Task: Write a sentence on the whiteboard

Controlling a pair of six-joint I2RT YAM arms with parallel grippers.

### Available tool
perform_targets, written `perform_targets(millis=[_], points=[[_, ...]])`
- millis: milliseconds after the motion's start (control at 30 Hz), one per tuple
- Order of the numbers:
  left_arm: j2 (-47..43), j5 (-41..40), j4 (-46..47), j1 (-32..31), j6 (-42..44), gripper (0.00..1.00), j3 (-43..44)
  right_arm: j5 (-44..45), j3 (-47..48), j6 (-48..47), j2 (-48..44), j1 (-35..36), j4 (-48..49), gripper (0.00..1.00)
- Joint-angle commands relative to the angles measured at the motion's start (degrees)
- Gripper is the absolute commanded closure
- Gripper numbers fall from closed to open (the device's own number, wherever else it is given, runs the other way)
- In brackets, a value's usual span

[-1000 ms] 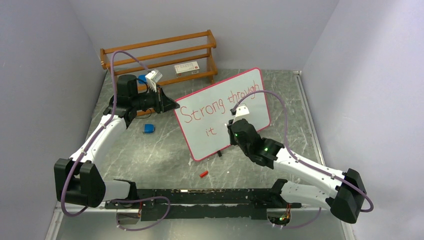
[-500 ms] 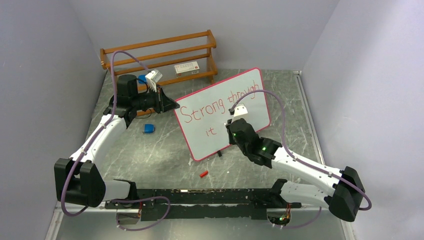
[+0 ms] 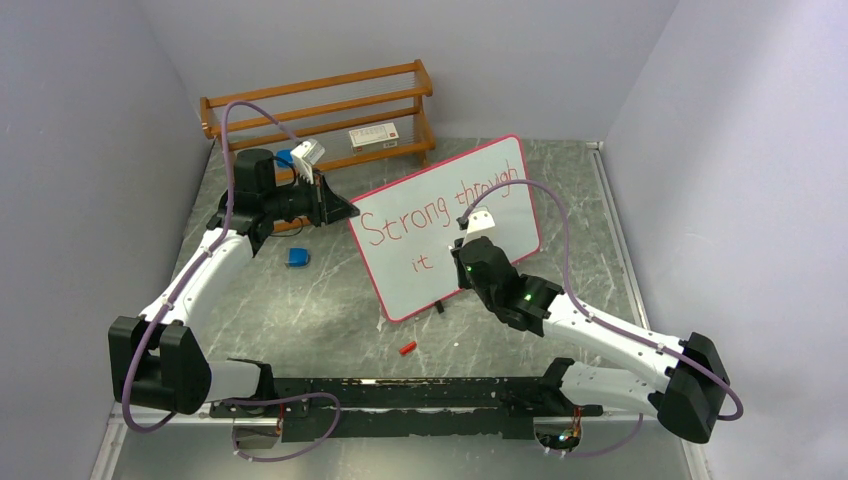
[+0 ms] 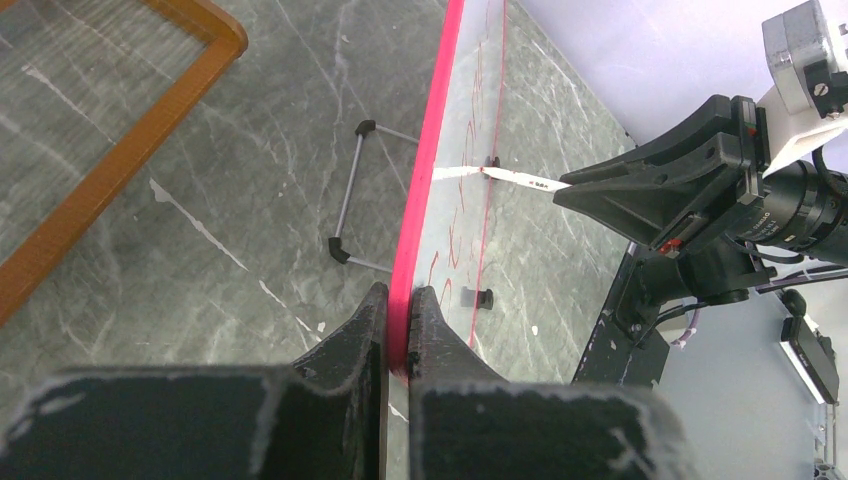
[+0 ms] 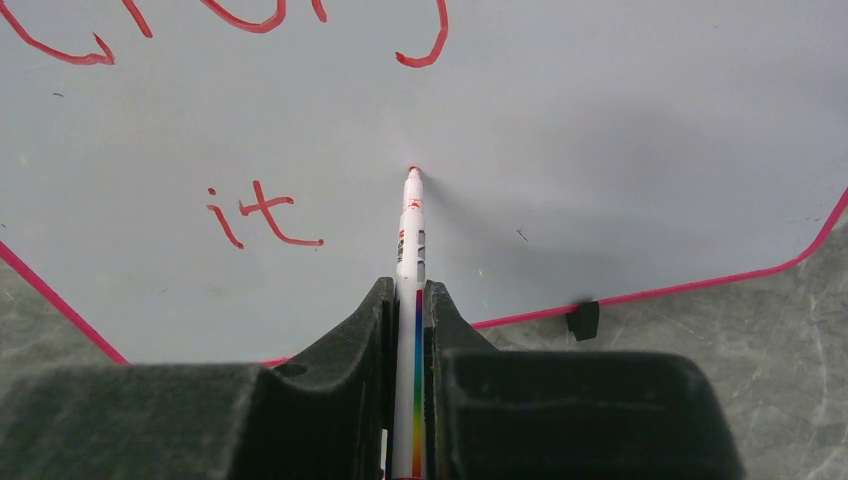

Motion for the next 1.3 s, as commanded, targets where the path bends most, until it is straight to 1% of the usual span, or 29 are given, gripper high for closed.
perform_targets(millis=[0,367,500,967,1267], points=[[2.1,-5.9,-5.0,-0.8,3.9,0.95,-0.9,0.5,0.8,-0.2,-0.4,-0.4,2.4,1.00],[2.1,-6.1,-5.1,-0.8,3.9,0.95,-0.8,-1.0,0.9,-1.1,-0.7,-0.4,3.4,1.00],[2.1,-6.1,-5.1,-0.8,3.9,0.95,-0.8,-2.9,1.2,-1.7,0.0,-0.4,2.8,1.00],[2.3,-6.1,-5.1,-0.8,3.9,0.95,-0.8,-6.7,0.6,-1.3,0.9,-0.3,-2.0,1.00],[2.3,-6.2,-5.1,-0.8,3.9,0.95,-0.8,-5.1,0.2,-0.8,1.2,-0.2,-5.0,1.00]])
